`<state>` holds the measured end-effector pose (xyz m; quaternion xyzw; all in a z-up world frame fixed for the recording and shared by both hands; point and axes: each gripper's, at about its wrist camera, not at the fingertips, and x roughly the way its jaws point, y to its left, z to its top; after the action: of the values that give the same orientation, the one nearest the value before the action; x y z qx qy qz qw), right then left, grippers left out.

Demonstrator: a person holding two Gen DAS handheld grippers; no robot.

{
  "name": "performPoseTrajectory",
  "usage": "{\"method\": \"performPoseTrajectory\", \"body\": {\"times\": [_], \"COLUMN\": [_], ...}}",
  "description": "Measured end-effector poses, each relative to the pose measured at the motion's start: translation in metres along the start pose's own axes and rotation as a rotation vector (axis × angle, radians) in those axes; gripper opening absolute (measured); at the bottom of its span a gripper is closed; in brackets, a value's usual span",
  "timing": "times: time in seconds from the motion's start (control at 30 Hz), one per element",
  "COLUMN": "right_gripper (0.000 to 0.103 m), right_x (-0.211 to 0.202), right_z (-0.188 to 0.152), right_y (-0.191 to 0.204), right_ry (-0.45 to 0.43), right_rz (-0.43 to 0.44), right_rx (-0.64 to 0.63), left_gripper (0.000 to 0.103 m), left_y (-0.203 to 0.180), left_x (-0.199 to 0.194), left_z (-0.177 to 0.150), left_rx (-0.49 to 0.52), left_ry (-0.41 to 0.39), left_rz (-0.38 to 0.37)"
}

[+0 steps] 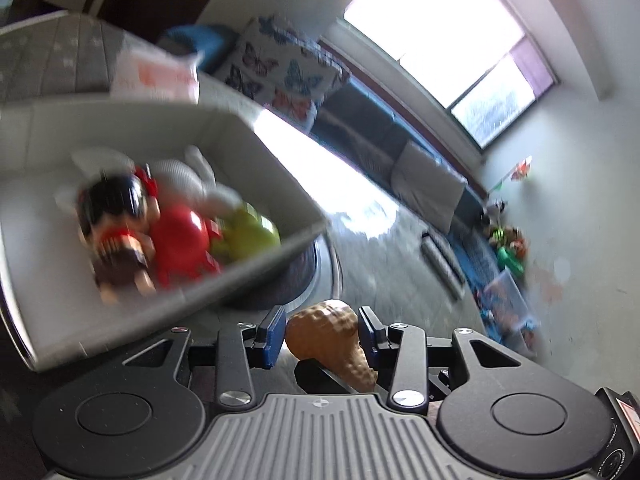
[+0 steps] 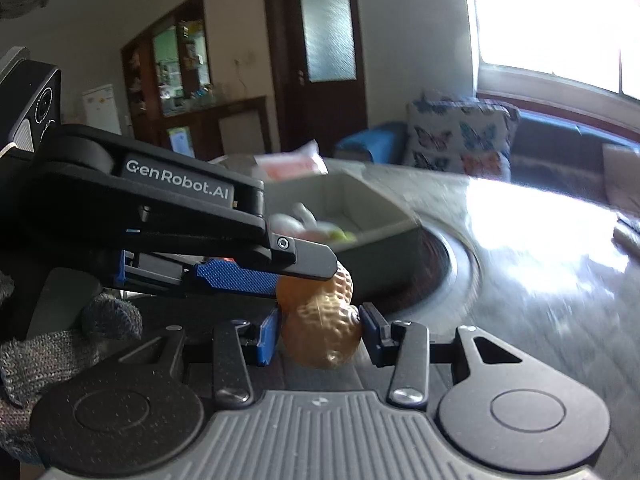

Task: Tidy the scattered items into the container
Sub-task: 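Lift the peanut toy with both grippers and carry it into the box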

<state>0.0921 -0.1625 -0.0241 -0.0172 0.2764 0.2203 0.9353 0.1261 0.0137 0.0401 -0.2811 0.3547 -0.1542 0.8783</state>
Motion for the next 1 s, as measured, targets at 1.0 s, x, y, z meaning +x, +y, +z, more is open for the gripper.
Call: {"method": "performPoseTrajectory", "body": {"times": [1.0], "right_gripper": [0.044], "right_x": [0.130], "right_z": [0.060], "right_y": [0.001], "right_ry": [0.082], "right_rz": [0.072], "right_rx": [0.006], "left_gripper": [0.043], "left_y": [0.056], "left_x": [0.057], "left_z": [0.076], "left_rx": [-0.037], "left_ry": [-0.014], "left_rz": [0.126]}}
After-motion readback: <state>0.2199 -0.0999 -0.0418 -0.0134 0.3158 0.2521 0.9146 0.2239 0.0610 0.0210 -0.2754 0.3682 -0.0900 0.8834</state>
